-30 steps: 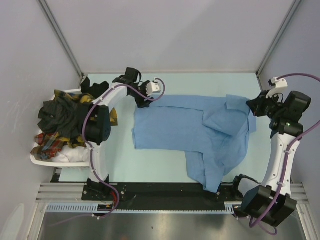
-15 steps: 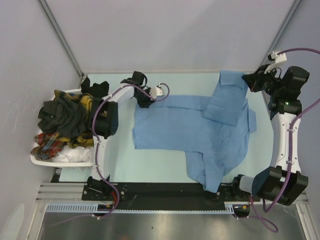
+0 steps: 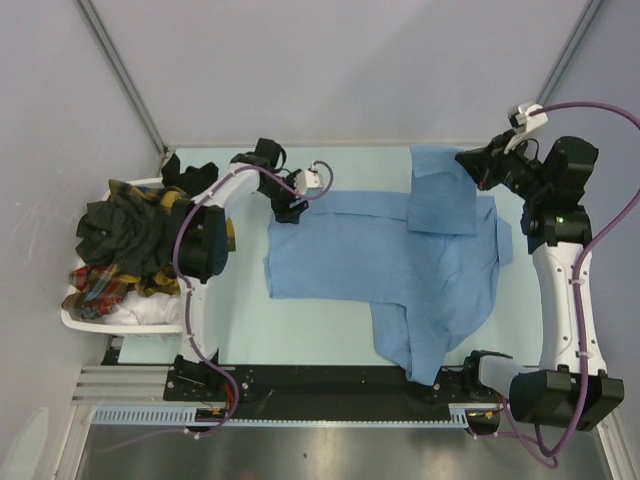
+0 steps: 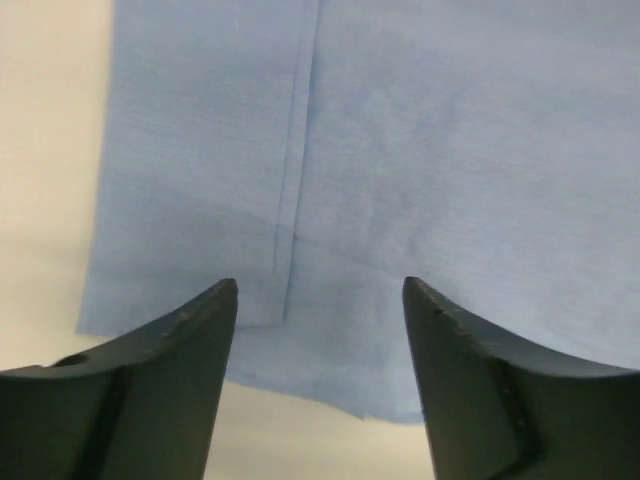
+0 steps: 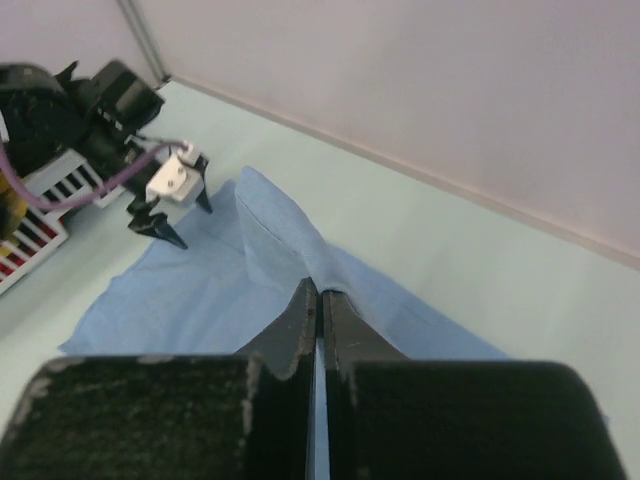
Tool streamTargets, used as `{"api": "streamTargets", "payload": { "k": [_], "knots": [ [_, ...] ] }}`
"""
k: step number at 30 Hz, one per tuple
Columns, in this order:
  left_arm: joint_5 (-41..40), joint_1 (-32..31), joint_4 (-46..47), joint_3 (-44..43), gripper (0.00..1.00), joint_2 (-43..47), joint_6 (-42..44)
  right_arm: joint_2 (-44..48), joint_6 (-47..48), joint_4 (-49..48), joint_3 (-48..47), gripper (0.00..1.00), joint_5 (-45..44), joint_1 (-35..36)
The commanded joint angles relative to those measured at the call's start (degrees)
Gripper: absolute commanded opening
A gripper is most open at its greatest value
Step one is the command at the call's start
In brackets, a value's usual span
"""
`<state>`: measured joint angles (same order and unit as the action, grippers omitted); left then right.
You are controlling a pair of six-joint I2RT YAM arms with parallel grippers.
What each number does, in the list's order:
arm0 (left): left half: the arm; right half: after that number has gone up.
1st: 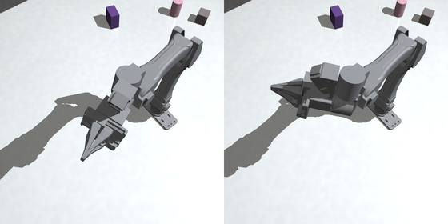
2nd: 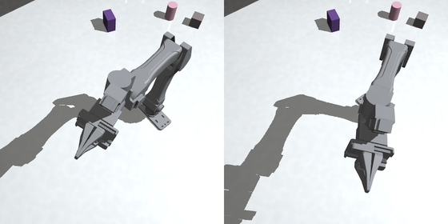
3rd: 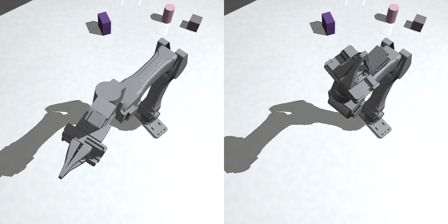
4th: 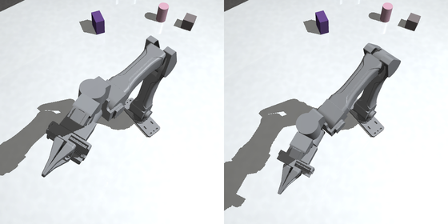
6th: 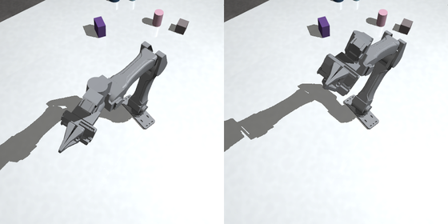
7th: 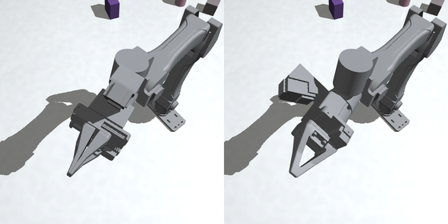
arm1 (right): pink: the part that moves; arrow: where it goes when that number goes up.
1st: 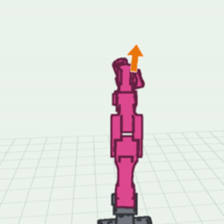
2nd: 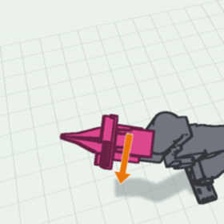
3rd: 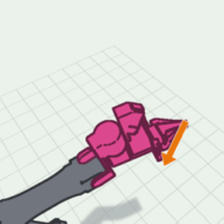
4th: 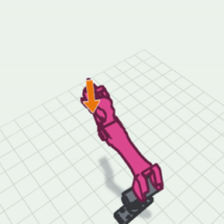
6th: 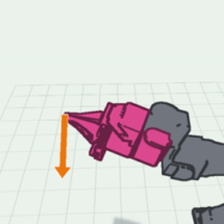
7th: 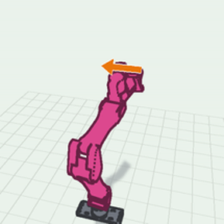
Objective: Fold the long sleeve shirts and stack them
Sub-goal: Fold the shirt
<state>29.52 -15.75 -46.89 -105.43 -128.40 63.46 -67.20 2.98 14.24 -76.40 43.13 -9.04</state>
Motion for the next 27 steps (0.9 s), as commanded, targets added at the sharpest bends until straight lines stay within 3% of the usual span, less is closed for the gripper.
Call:
{"api": "streamTargets", "payload": {
  "k": [1,3,7,12,16,20,23,27],
  "knots": [
    [12.04,1.16,3.20,2.06,0.84,14.56,-7.01,4.09,-0.52,0.18,5.19,0.00,-0.42,2.88],
    [15.04,0.63,9.78,7.14,0.99,22.17,-13.69,5.14,-2.72,-1.14,6.78,0.00,-0.77,3.50],
    [9.61,-4.97,33.54,23.89,0.99,35.73,-27.22,4.54,-12.72,-5.35,9.34,0.00,-2.27,5.60],
    [-0.04,-15.52,51.17,36.68,1.00,45.33,-24.01,0.59,-25.73,-9.40,10.48,0.00,-2.09,6.22],
    [-10.16,-25.71,66.79,42.75,1.00,44.12,-17.25,-1.26,-36.96,-10.46,10.39,0.00,-0.60,6.23],
    [-19.40,-32.05,79.65,45.57,0.99,40.35,-11.26,-0.74,-41.30,-10.20,11.27,0.00,0.28,6.23],
    [-23.71,-34.78,84.42,44.09,0.99,36.75,-9.50,-0.13,-42.27,-9.50,11.71,0.00,1.94,6.14],
    [-23.63,-36.02,87.40,42.50,0.99,34.62,-9.50,0.40,-43.76,-7.92,13.12,0.00,3.36,6.14]
  ]
}}
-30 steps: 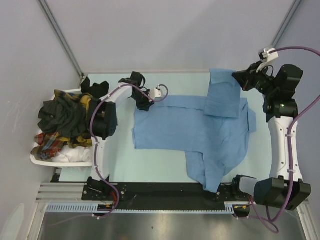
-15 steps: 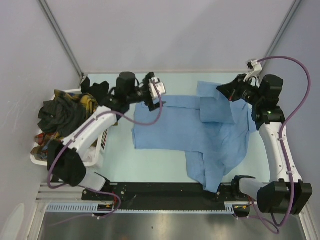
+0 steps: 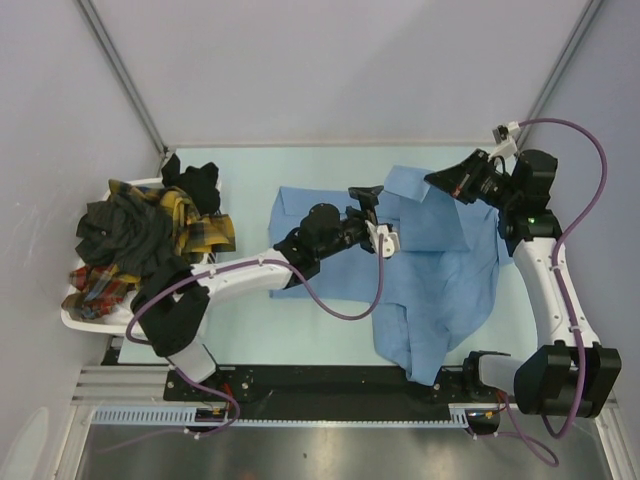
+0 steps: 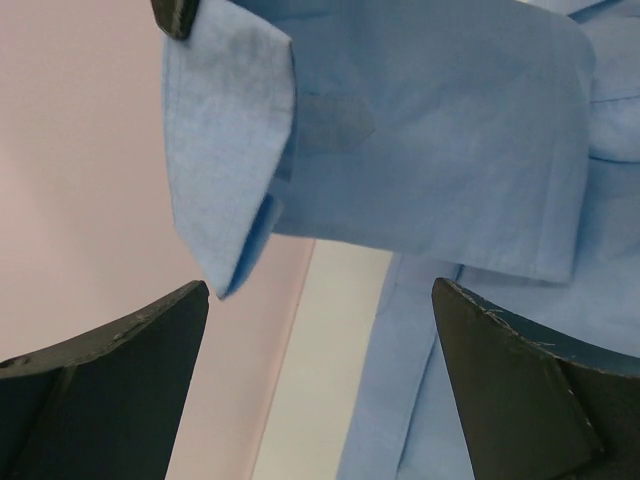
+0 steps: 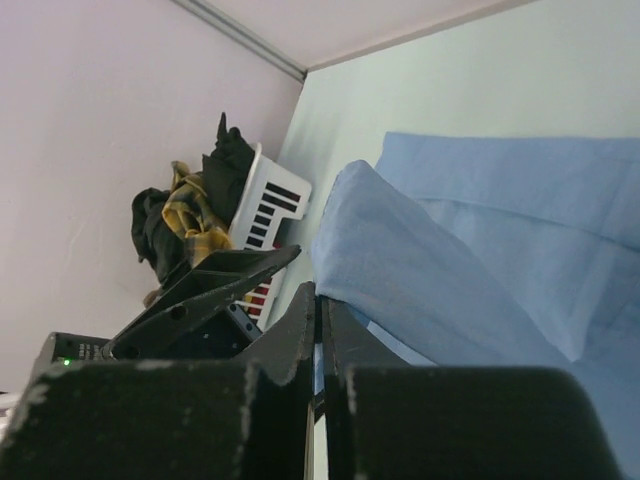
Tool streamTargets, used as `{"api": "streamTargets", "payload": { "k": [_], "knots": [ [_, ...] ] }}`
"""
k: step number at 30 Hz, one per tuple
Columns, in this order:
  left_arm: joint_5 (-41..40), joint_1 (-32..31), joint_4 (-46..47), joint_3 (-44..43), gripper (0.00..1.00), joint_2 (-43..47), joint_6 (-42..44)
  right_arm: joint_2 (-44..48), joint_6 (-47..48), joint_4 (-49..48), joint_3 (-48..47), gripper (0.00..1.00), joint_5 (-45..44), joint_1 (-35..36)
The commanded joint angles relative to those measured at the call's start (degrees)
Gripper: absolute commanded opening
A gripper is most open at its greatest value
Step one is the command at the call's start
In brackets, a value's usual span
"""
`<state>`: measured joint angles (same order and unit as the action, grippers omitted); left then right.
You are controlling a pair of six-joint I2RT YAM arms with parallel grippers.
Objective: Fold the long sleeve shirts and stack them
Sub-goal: Fold the shirt
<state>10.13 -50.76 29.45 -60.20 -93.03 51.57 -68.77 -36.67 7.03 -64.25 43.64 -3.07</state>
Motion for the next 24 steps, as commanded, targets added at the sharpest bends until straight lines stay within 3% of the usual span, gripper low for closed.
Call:
{"api": "streamTargets", "payload": {
  "k": [1,6,12,15,18,20,21,23,24],
  "knots": [
    [-3.72,-1.53,13.15,-2.46,0.99,-1.09,2.92,2.06,-4.55,-0.61,1.66,0.00,3.20,0.17],
    [-5.47,-2.85,21.25,-2.54,1.00,-5.30,8.79,2.59,-5.00,1.14,2.37,0.00,4.97,0.70],
    [-4.60,-2.76,18.45,-5.89,0.92,-7.07,8.81,3.20,-4.47,1.94,2.72,0.00,6.72,1.49],
    [-3.81,-2.94,17.40,-5.80,0.78,-6.37,8.20,3.99,-3.59,3.77,3.07,0.00,6.99,1.84],
    [-1.52,-2.85,15.03,-4.58,0.49,-3.65,7.49,5.05,-3.50,4.66,3.69,0.00,6.90,1.93],
    [1.54,-2.85,11.44,-3.17,0.39,-0.40,7.14,5.49,-3.41,5.19,3.87,0.00,6.64,1.93],
    [2.78,-2.85,9.59,-2.82,0.17,0.74,7.05,5.93,-2.89,5.36,3.87,0.00,6.55,1.93],
    [4.71,-2.85,2.76,-2.64,0.00,4.08,5.22,6.11,-1.14,6.50,3.61,0.09,6.98,1.93],
    [6.72,-2.76,-0.16,-2.90,0.00,5.31,4.34,5.93,0.53,8.16,2.21,0.17,7.16,1.75]
  ]
}}
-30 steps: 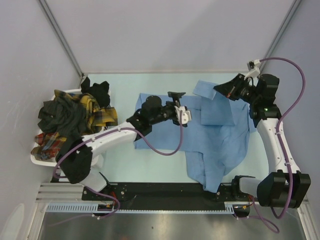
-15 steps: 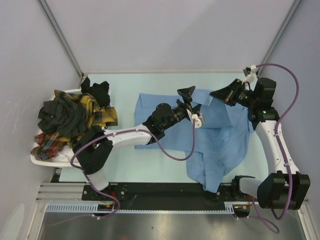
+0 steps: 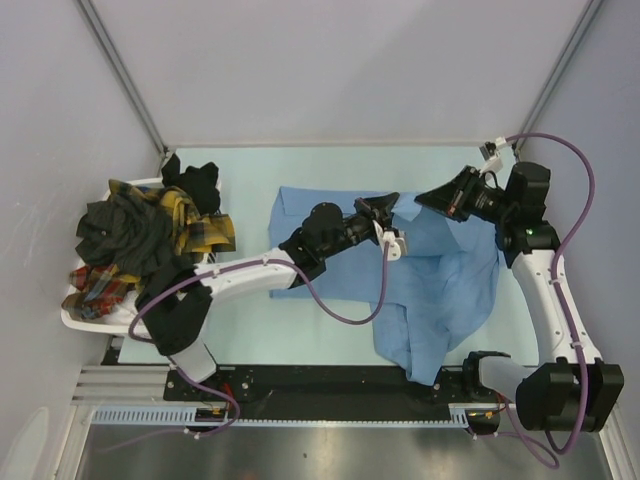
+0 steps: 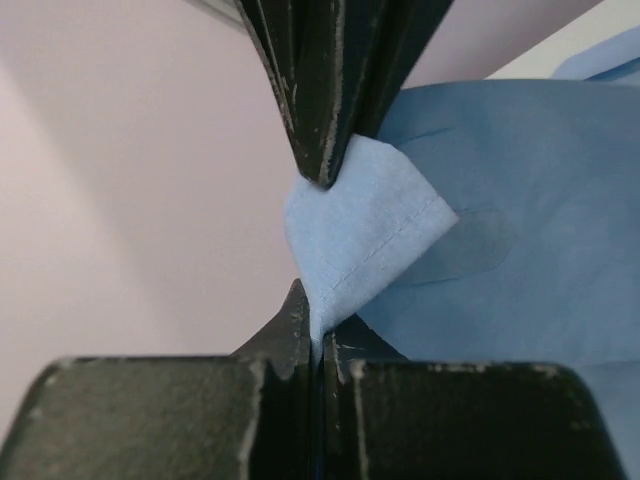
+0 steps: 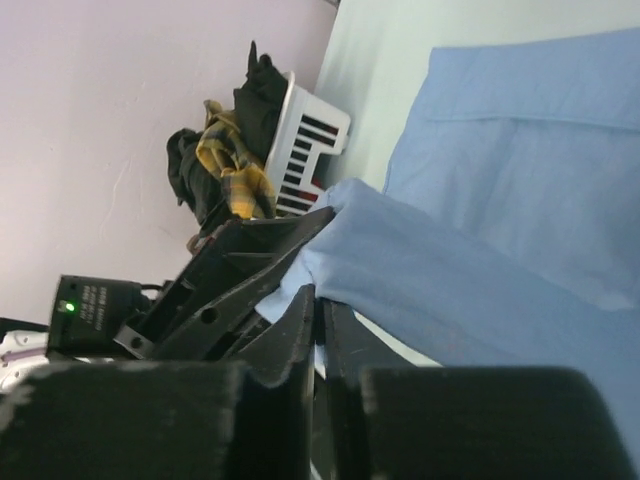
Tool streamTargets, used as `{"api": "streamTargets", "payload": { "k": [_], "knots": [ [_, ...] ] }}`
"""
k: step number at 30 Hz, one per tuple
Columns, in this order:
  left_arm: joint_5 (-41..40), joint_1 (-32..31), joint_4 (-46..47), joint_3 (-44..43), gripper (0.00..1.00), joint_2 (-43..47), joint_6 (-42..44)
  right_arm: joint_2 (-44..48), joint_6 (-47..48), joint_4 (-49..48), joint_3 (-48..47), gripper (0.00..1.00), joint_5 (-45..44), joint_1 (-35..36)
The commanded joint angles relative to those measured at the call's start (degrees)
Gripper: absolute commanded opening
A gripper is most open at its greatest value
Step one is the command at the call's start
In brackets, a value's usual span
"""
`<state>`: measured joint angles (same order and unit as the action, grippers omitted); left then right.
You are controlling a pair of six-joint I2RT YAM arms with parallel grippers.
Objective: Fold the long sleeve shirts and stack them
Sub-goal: Fold the shirt
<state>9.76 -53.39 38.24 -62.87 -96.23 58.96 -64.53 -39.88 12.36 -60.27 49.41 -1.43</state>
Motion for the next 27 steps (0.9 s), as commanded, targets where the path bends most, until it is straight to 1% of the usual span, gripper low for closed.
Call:
{"api": "streamTargets", "payload": {
  "k": [1,2,3,4,5,6,7,8,9,10,12,13,14,17,19,20,21,22,23,24,27],
  "knots": [
    [8.25,-0.14,-16.02,-0.67,0.00,10.42,-3.58,1.60,9.58,8.59,-3.17,0.31,1.22,-0.15],
    [9.74,-0.14,-18.96,-1.11,0.00,11.57,-4.28,1.52,13.04,11.95,-4.49,0.37,0.87,-2.06],
    [12.97,-0.05,-22.21,-1.37,0.00,12.37,-4.38,1.34,15.94,14.94,-6.77,0.42,1.13,-3.65],
    [15.44,-0.05,-31.29,-2.16,0.00,12.99,-3.94,0.99,22.06,19.76,-7.57,0.49,1.74,-6.19],
    [17.03,0.04,-34.60,-3.21,0.00,14.12,-4.20,0.73,24.47,21.20,-8.10,0.51,2.96,-11.52],
    [18.53,0.04,-37.25,-3.40,0.00,14.40,-4.81,0.55,27.28,22.00,-8.28,0.53,6.19,-14.80],
    [22.20,-0.05,-43.01,-3.75,0.00,14.49,-5.60,-0.32,29.31,22.18,-8.46,0.58,6.75,-17.26],
    [23.71,0.04,-44.73,-4.10,0.00,14.40,-6.39,-0.94,32.03,21.31,-8.46,0.62,6.58,-19.12],
    [25.21,-0.05,-46.05,-4.28,0.00,14.14,-7.27,-1.90,33.01,20.17,-8.46,0.63,5.01,-21.14],
    [27.22,0.04,-49.37,-4.80,0.00,13.61,-8.76,-3.30,34.24,18.51,-9.42,0.61,3.78,-21.24],
    [28.90,0.04,-51.50,-6.47,0.00,11.69,-10.61,-8.05,36.10,15.61,-9.69,0.61,1.58,-20.98],
    [31.00,0.04,-55.69,-7.34,0.00,10.80,-9.92,-9.63,36.27,12.63,-9.86,0.58,0.35,-20.46],
    [32.07,0.04,-57.73,-9.09,0.00,9.84,-9.66,-13.56,36.80,11.47,-10.04,0.57,-0.88,-19.93],
    [35.75,-0.05,-63.19,-12.17,0.00,7.28,-10.09,-20.34,39.35,7.86,-11.96,0.51,-4.92,-17.91],
    [37.69,0.04,-66.08,-13.15,0.00,6.84,-10.18,-27.55,39.79,5.94,-13.55,0.48,-6.95,-17.38],
    [39.18,0.04,-66.53,-13.33,0.00,7.10,-10.18,-30.01,39.62,5.66,-15.91,0.46,-7.39,-17.38],
    [39.20,-0.05,-66.63,-13.33,0.00,7.37,-10.53,-34.82,41.44,5.48,-17.15,0.45,-8.44,-17.38],
    [39.11,-0.14,-66.98,-13.24,0.00,7.72,-10.79,-36.96,42.07,5.39,-18.64,0.43,-8.89,-17.29],
    [39.02,-0.05,-67.50,-13.50,0.00,7.63,-10.45,-38.90,42.34,5.39,-20.05,0.43,-9.41,-17.29],
    [39.11,-0.05,-68.55,-13.85,0.00,7.46,-9.66,-42.74,42.86,5.57,-22.41,0.42,-10.55,-17.29],
    [40.33,-0.05,-72.94,-16.05,0.00,6.14,-6.67,-48.73,43.74,6.18,-26.63,0.41,-13.01,-17.46]
  ]
}}
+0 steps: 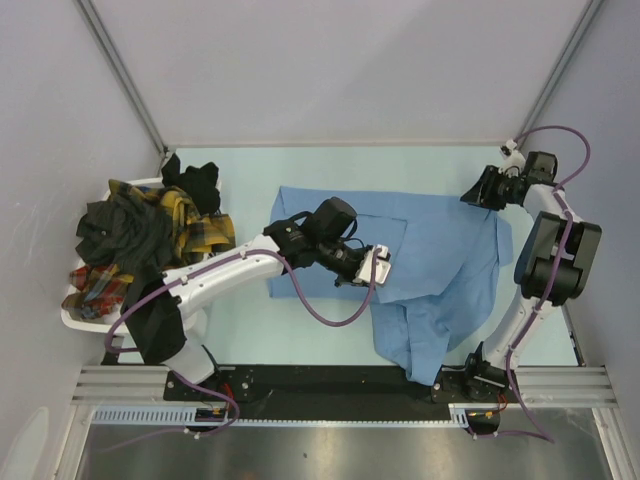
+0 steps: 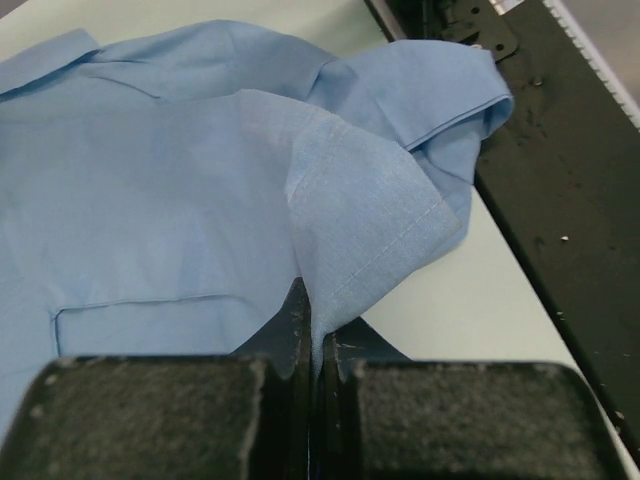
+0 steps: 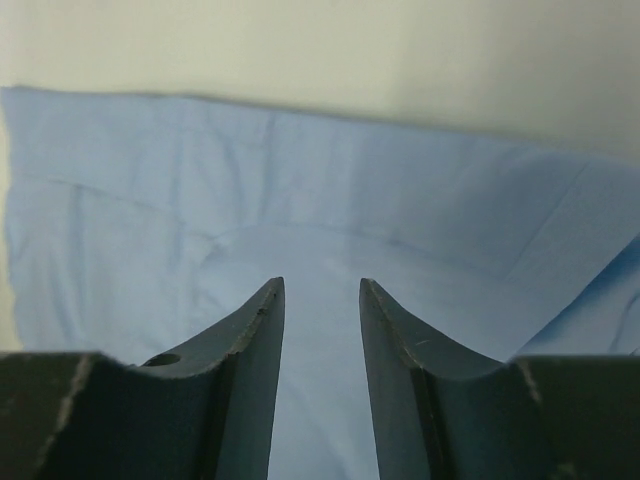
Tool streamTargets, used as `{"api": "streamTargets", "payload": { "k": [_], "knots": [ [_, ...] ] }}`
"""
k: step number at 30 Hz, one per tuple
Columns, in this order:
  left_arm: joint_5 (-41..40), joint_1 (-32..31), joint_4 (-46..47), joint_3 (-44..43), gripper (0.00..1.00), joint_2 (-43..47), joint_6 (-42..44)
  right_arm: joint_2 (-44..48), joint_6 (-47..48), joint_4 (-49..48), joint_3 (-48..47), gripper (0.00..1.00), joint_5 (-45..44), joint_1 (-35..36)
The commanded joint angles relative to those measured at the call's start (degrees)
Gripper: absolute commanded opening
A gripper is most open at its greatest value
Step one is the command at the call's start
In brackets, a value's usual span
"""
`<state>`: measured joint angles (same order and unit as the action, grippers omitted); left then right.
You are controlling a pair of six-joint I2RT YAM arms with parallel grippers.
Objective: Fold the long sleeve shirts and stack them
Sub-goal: Fold the shirt
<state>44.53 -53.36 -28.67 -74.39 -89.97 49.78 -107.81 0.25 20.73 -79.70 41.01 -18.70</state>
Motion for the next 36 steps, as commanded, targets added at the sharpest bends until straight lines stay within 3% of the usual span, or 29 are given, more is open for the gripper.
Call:
{"api": "streamTargets", "payload": {
  "k": [1,6,9,13,19,27,36],
  "knots": [
    [5.74,0.01,-7.10,-5.14,0.00,-0.81,3.04,-6.79,3.79,-1.58,-8.09,0.40,-5.32,-0.20],
    [6.71,0.54,-7.02,-5.50,0.00,-1.69,1.03,-11.89,4.14,-0.26,-10.56,0.38,-9.98,-0.37],
    [6.79,2.73,-1.43,-6.03,0.00,-3.01,-6.95,-14.09,6.16,2.55,-11.35,0.38,-11.39,0.06],
    [1.97,10.79,5.72,-10.50,0.00,-9.15,-29.15,-14.98,8.36,8.01,-13.11,0.33,-9.38,0.15],
    [-3.04,24.59,13.45,-16.40,0.00,-18.99,-51.50,-12.51,12.31,11.69,-14.95,0.36,-6.04,0.68],
    [-11.48,34.28,16.44,-13.86,0.00,-24.63,-57.23,-12.86,15.13,15.21,-16.01,0.35,-6.91,1.03],
    [-9.11,40.96,26.11,-4.63,0.02,-26.04,-62.17,-11.81,16.18,16.36,-17.24,0.34,-6.83,2.08]
  ]
}}
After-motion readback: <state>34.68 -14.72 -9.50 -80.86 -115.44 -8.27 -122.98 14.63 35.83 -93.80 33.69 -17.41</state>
